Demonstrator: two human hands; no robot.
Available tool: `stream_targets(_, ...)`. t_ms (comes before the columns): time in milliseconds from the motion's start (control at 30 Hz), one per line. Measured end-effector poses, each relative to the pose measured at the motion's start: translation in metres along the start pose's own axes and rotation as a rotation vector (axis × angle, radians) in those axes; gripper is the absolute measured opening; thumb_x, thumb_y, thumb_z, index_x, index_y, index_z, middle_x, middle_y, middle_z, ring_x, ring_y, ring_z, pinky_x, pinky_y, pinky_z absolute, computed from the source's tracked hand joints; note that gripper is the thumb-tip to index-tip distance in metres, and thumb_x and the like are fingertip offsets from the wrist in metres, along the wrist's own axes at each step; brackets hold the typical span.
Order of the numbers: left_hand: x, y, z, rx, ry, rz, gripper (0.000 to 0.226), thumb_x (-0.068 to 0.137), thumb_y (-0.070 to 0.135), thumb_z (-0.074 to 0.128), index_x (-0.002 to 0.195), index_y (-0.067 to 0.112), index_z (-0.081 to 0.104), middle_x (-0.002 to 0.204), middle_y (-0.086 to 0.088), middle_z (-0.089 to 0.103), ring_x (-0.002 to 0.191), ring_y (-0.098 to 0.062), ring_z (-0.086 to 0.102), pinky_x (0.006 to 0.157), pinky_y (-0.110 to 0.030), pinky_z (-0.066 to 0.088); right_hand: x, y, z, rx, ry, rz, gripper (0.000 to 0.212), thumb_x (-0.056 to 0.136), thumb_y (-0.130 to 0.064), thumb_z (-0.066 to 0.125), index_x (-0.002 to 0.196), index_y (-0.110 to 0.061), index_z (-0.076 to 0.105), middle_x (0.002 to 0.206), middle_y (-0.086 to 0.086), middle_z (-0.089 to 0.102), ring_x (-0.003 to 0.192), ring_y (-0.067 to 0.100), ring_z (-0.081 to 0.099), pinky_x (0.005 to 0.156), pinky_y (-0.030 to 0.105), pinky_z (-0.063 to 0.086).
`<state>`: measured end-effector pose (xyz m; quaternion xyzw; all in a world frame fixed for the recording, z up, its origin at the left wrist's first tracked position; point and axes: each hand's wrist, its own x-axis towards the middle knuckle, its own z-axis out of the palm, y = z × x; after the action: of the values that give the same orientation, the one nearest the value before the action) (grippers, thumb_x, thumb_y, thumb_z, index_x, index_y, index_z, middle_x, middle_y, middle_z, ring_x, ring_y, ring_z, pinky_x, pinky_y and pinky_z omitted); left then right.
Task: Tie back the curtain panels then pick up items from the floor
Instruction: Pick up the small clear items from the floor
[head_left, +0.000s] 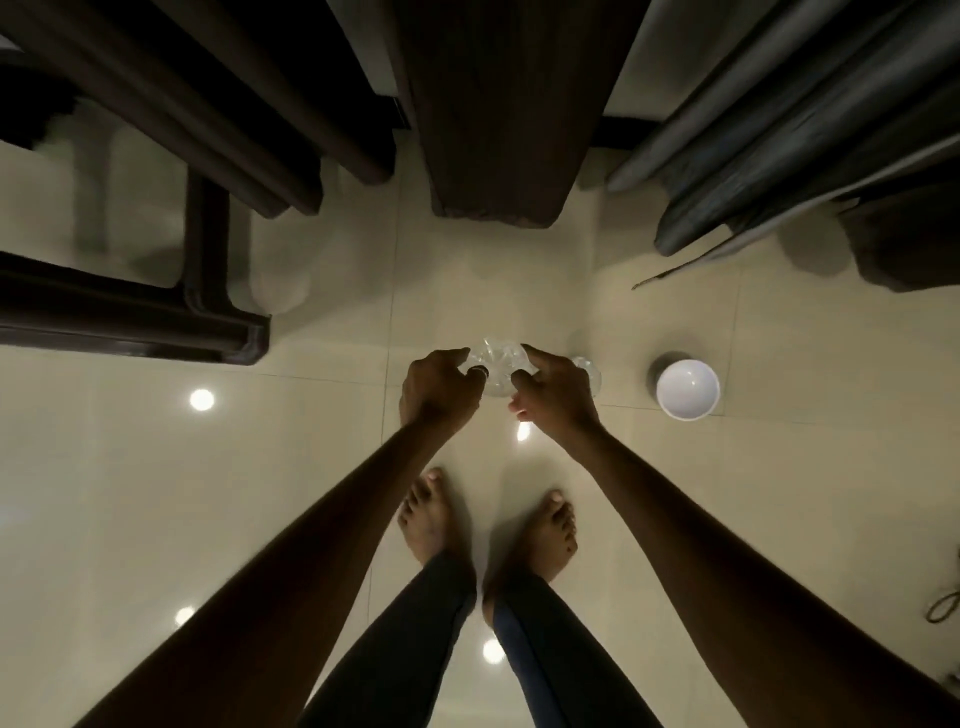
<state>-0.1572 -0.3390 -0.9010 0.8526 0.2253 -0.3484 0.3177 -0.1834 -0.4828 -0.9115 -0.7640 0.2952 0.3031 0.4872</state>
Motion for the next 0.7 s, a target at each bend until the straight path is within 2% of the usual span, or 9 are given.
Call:
stream_targets(67,-0.033,0.013,-0.024,-0.026,0.007,0.000,0.044,0.087,0.037,0.056,0.129,0.031,0.068,0.073,0.005,0.076,0.084,-0.016,0.074,0.089,-0.038,0.058,-0.031,-0.022,-0.017,-0.023,0.001,-0.030,0.052,0.093,-0.018,0.058,0.145,-0.020,0.056,0.076,0.007,0.078,0.066,0.015,0.076,0.076,0.040,0.065)
stream_targets(167,-0.078,0.034,-0.057,-0.079,0.013,-0.013,0.045,0.083,0.038,0.057,0.125,0.031,0.070,0.063,0.008,0.073,0.078,-0.013,0.074,0.086,-0.034,0.059,-0.076,-0.055,-0.038,-0.046,0.003,-0.051,0.051,0.093,-0.020,0.058,0.144,-0.022,0.057,0.078,0.005,0.078,0.064,0.011,0.075,0.076,0.039,0.064)
stream_targets(300,-0.160,0.073,-0.118,-0.142,0.021,0.031,0.044,0.083,0.038,0.058,0.124,0.029,0.071,0.060,0.008,0.072,0.076,-0.014,0.074,0.086,-0.034,0.060,-0.159,-0.114,-0.076,-0.029,0.020,-0.099,0.047,0.095,-0.021,0.056,0.143,-0.022,0.059,0.090,0.009,0.079,0.064,0.012,0.075,0.072,0.033,0.065)
stream_targets(367,-0.204,0.088,-0.147,-0.126,0.041,0.065,0.043,0.085,0.036,0.060,0.125,0.028,0.071,0.063,0.008,0.073,0.075,-0.013,0.074,0.086,-0.035,0.060,-0.201,-0.138,-0.091,-0.047,0.013,-0.129,0.045,0.097,-0.022,0.056,0.142,-0.022,0.060,0.100,0.011,0.078,0.064,0.011,0.074,0.068,0.029,0.064)
stream_targets(533,-0.309,0.108,-0.212,-0.097,0.107,0.130,0.040,0.087,0.033,0.058,0.124,0.025,0.072,0.090,-0.003,0.079,0.086,-0.020,0.074,0.087,-0.037,0.059,-0.303,-0.191,-0.111,0.009,0.052,-0.178,0.042,0.096,-0.022,0.056,0.137,-0.025,0.064,0.100,0.008,0.078,0.063,0.009,0.073,0.063,0.023,0.062)
stream_targets(633,-0.361,0.112,-0.246,-0.135,0.183,0.126,0.038,0.090,0.033,0.057,0.123,0.025,0.073,0.098,-0.007,0.079,0.090,-0.024,0.073,0.088,-0.038,0.058,-0.358,-0.221,-0.105,0.144,0.089,-0.158,0.034,0.096,-0.020,0.058,0.128,-0.022,0.070,0.086,-0.002,0.079,0.063,0.014,0.072,0.062,0.029,0.063)
stream_targets(700,-0.385,0.113,-0.261,-0.160,0.264,0.110,0.035,0.093,0.033,0.057,0.123,0.024,0.073,0.100,-0.006,0.079,0.083,-0.021,0.070,0.080,-0.031,0.055,-0.383,-0.238,-0.097,0.214,0.102,-0.146,0.030,0.098,-0.019,0.060,0.125,-0.021,0.072,0.078,-0.007,0.076,0.064,0.016,0.071,0.064,0.032,0.062)
